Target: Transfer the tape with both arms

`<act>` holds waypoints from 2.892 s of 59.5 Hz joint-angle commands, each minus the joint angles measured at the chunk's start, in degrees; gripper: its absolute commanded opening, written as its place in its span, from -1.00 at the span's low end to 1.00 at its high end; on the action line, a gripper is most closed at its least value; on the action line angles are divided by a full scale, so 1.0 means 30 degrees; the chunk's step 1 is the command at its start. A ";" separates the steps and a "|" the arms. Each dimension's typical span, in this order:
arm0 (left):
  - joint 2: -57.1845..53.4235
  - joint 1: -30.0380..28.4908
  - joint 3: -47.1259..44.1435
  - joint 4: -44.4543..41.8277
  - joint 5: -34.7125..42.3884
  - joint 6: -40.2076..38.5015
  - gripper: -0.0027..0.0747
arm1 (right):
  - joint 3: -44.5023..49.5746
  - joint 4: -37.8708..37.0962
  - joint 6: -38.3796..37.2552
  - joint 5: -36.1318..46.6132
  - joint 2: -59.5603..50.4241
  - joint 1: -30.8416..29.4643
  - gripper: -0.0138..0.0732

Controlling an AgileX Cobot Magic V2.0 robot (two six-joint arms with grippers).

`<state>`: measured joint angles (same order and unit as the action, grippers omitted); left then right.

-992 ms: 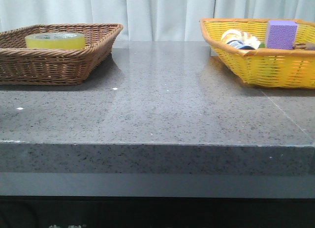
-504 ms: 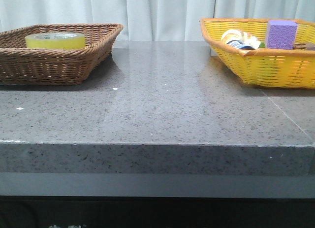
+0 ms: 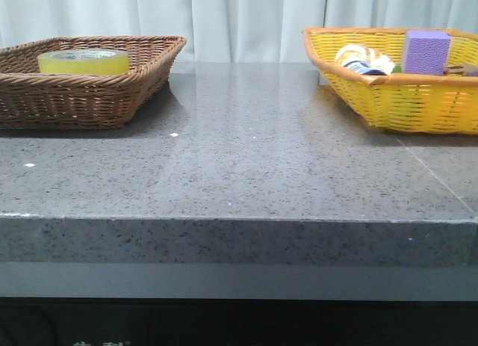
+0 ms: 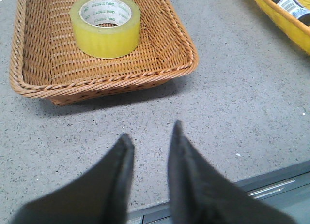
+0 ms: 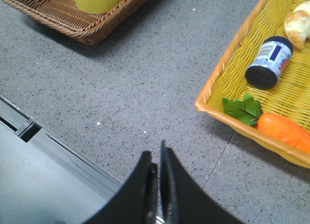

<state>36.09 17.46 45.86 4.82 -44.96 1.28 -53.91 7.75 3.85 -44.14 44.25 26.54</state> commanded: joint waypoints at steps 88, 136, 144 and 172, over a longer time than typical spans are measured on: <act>-1.0753 -0.4905 -1.2377 -0.1084 1.1551 -0.1635 -0.98 | -0.0390 -0.0024 -0.0069 0.0934 0.1115 -0.0121 -0.84; -1.2548 -0.4981 -1.6210 -0.0963 1.7088 -0.2308 -0.98 | -0.0390 -0.0024 -0.0069 0.0896 0.1115 -0.0121 -0.84; -1.2511 -0.4981 -1.6210 -0.0963 1.7088 -0.2308 -0.98 | -0.0390 -0.0024 -0.0069 0.0896 0.1115 -0.0121 -0.84; -1.2511 -0.4981 -1.6210 -0.0963 1.7088 -0.2308 -0.98 | -0.0390 -0.0024 -0.0069 0.0896 0.1115 -0.0121 -0.84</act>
<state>-0.30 2.59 -0.55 1.37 1.60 -4.99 -53.66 7.65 3.72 -44.82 47.68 26.54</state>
